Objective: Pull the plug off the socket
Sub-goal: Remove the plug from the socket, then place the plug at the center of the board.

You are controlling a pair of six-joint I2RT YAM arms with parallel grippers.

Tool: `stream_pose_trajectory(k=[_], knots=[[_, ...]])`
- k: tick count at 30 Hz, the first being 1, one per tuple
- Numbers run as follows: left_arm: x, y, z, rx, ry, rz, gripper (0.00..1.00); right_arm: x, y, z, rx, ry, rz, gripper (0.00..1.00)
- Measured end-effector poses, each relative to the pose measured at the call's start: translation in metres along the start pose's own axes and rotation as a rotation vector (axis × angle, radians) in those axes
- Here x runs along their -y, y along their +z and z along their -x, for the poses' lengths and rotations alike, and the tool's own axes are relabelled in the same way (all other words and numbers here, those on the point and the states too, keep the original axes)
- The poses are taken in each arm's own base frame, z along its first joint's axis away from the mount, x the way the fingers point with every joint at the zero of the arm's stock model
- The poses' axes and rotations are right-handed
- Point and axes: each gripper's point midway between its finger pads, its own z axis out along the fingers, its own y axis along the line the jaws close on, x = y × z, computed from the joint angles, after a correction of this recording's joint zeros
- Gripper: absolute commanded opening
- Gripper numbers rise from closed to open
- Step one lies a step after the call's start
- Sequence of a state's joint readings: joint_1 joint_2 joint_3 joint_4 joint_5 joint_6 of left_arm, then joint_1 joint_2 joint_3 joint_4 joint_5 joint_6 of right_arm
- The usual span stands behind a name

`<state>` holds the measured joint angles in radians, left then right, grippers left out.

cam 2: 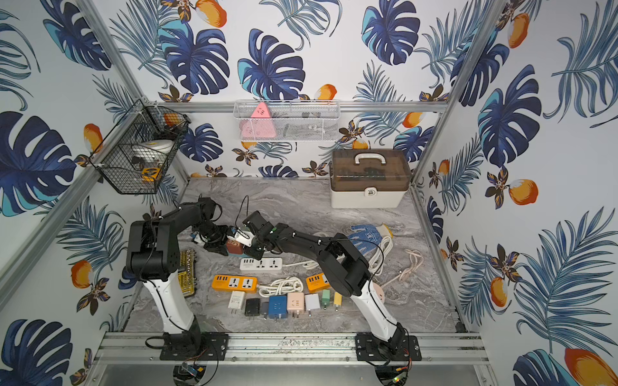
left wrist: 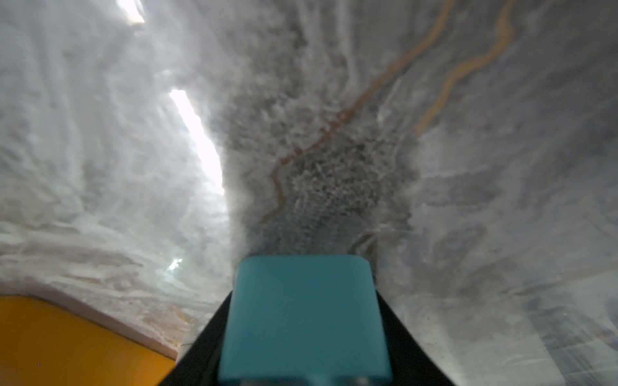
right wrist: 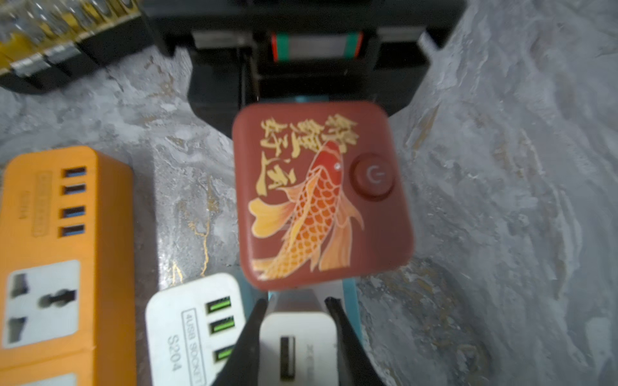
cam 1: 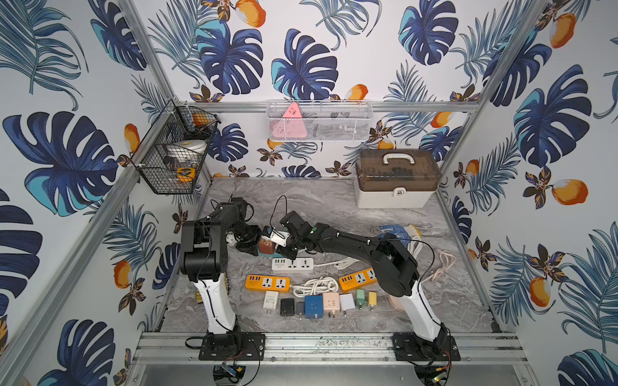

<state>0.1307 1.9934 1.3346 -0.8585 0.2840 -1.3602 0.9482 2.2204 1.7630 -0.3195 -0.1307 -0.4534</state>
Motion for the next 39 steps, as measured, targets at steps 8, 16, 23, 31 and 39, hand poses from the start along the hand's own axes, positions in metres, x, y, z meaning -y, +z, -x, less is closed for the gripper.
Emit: stream_pose_trajectory(k=[8, 16, 23, 31, 39], knots=[[-0.001, 0.003, 0.0, -0.006, -0.004, 0.01, 0.2, 0.013, -0.025, 0.016, 0.034, -0.019, -0.025, 0.07], [-0.002, 0.003, 0.0, -0.008, -0.003, 0.003, 0.2, 0.083, -0.051, 0.005, 0.022, 0.379, -0.119, 0.06], [-0.002, 0.004, -0.001, -0.013, -0.003, 0.007, 0.2, 0.112, -0.027, -0.045, -0.144, 0.862, -0.088, 0.07], [-0.001, 0.006, -0.003, -0.014, 0.004, 0.017, 0.2, 0.094, -0.008, -0.093, -0.338, 1.249, -0.041, 0.11], [0.001, 0.007, -0.006, -0.02, 0.016, 0.021, 0.2, 0.086, -0.005, -0.11, -0.405, 1.437, -0.036, 0.33]])
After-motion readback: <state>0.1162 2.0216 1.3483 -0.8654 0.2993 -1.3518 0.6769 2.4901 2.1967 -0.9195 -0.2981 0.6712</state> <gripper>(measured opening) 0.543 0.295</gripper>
